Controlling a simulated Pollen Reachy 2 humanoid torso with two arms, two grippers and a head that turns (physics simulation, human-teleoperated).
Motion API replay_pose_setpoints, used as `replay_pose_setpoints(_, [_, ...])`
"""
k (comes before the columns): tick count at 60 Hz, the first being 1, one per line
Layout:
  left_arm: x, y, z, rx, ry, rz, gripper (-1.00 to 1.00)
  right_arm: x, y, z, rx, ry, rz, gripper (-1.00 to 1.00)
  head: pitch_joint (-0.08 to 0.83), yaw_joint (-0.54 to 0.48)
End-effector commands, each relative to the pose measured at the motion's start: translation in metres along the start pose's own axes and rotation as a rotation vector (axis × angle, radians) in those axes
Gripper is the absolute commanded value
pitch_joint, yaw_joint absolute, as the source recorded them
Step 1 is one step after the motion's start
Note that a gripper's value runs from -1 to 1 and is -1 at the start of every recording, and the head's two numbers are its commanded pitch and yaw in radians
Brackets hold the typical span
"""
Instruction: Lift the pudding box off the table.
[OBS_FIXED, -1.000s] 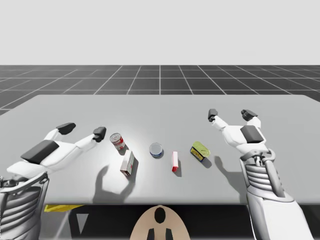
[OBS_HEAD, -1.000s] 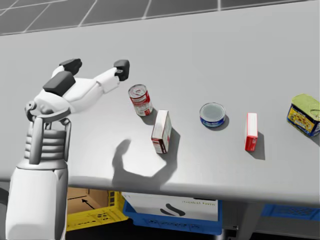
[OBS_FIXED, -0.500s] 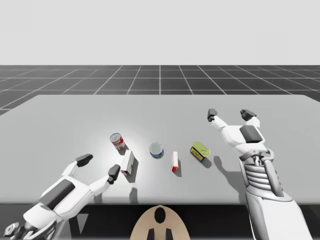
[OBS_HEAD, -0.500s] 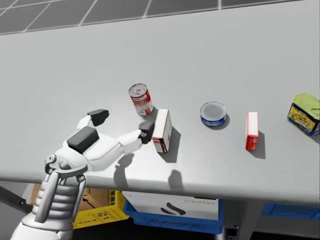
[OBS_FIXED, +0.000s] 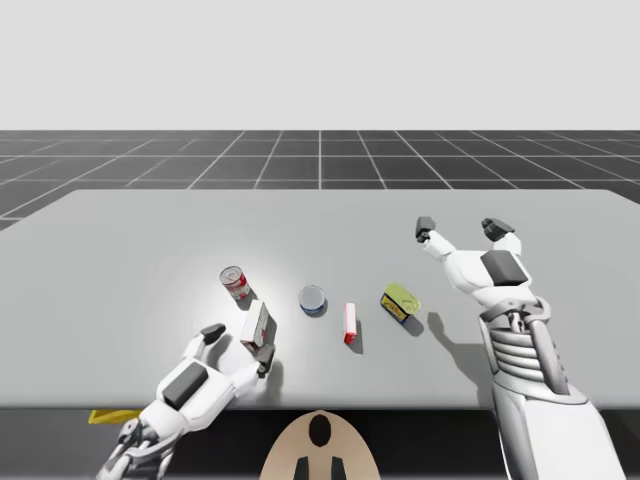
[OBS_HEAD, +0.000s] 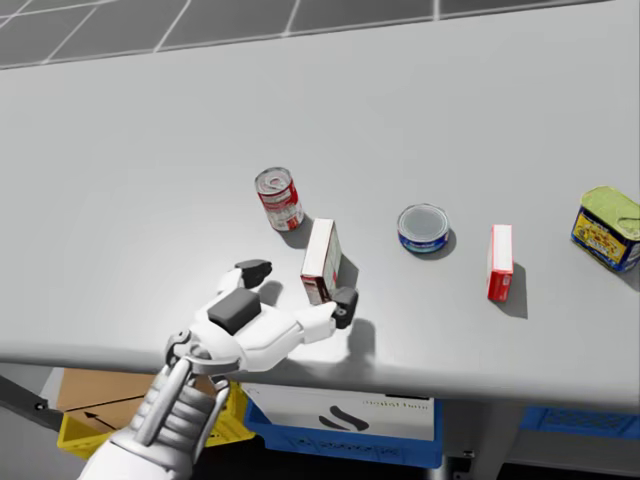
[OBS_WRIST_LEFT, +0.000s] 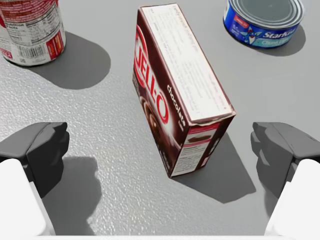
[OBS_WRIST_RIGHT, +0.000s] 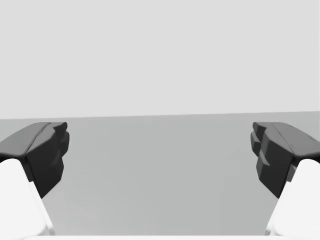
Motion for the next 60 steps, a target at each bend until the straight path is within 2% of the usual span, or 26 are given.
replay_pose_setpoints(1, [-0.003,-0.016,-0.025,0.027,-0.025,0.059,-1.0,0.001,0.0,0.001,0.0,-0.001,-0.004,-1.0,0.723,0.25])
replay_pose_setpoints(19, [0.0,-0.022,-0.044,0.081,-0.001,0.071,-1.0,0.002,-0.001,0.001,0.0,-0.002,-0.008,-1.0,0.719,0.25])
replay_pose_setpoints(20, [-0.001,-0.022,-0.044,0.089,-0.005,0.066,-0.82,0.002,-0.001,0.001,0.0,-0.001,-0.009,-1.0,0.718,0.25])
replay_pose_setpoints(21, [-0.001,-0.023,-0.043,0.095,-0.013,0.066,0.0,0.002,-0.001,0.001,0.0,-0.001,-0.009,-1.0,0.718,0.25])
replay_pose_setpoints(22, [-0.001,-0.023,-0.043,0.094,-0.01,0.07,0.52,0.002,-0.001,0.001,0.0,-0.002,-0.01,-1.0,0.717,0.25])
replay_pose_setpoints(24, [-0.002,-0.024,-0.043,0.091,-0.01,0.068,0.93,0.002,-0.001,0.001,-0.001,-0.002,-0.01,-1.0,0.716,0.25])
replay_pose_setpoints(29, [-0.003,-0.027,-0.041,0.093,-0.017,0.052,0.99,0.002,-0.001,0.001,-0.001,-0.001,-0.011,-1.0,0.708,0.25])
replay_pose_setpoints(39, [-0.004,-0.029,-0.041,0.096,-0.018,0.047,1.0,0.002,-0.001,0.001,-0.003,-0.002,-0.013,-1.0,0.664,0.27])
replay_pose_setpoints(51, [-0.005,-0.029,-0.042,0.102,-0.02,0.04,1.0,0.002,-0.001,0.002,-0.006,0.0,-0.015,-1.0,0.463,0.27])
replay_pose_setpoints(60, [-0.004,-0.03,-0.041,0.104,-0.019,0.042,1.0,0.003,-0.003,0.002,-0.005,-0.001,-0.015,-1.0,0.37,0.28])
